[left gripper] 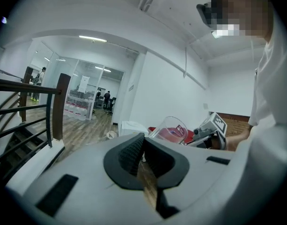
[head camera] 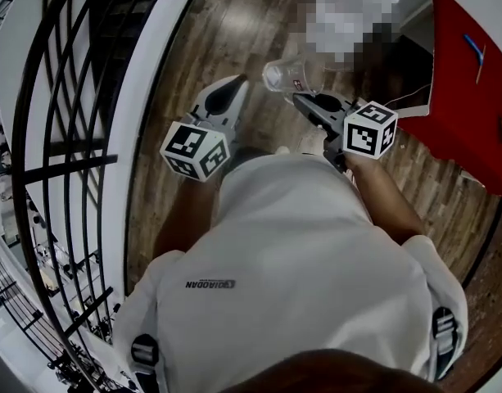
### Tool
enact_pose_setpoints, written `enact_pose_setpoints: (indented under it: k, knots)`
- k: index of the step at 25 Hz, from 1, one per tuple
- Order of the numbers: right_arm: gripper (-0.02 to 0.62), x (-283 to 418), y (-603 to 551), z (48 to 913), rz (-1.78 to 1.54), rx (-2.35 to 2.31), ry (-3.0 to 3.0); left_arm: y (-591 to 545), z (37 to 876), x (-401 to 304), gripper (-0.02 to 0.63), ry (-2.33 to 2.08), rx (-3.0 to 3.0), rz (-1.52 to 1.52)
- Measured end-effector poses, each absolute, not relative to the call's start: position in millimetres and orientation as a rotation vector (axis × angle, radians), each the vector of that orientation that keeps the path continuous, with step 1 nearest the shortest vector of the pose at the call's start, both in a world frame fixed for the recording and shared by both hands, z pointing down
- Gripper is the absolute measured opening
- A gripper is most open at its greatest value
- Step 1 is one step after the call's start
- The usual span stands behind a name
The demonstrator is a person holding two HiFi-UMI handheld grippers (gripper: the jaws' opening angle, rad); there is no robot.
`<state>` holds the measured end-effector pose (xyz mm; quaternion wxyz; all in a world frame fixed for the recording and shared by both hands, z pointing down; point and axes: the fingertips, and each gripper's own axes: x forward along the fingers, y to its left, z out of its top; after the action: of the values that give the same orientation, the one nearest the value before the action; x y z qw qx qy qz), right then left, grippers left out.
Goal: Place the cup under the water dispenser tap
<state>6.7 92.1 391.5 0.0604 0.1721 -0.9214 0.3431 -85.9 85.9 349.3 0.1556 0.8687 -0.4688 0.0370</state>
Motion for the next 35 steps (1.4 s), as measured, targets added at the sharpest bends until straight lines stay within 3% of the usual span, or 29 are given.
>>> enact_pose_setpoints:
  k: [17, 35]
  knots:
    - [0.043, 97, 103, 400, 1.128, 0.951, -2.791, 75, 350, -1, -0.003, -1.008, 2.655, 0.206]
    - [0.043, 129, 96, 418, 1.188, 1.171, -2.73, 51, 362, 29, -0.003, -0.84, 2.674, 0.239]
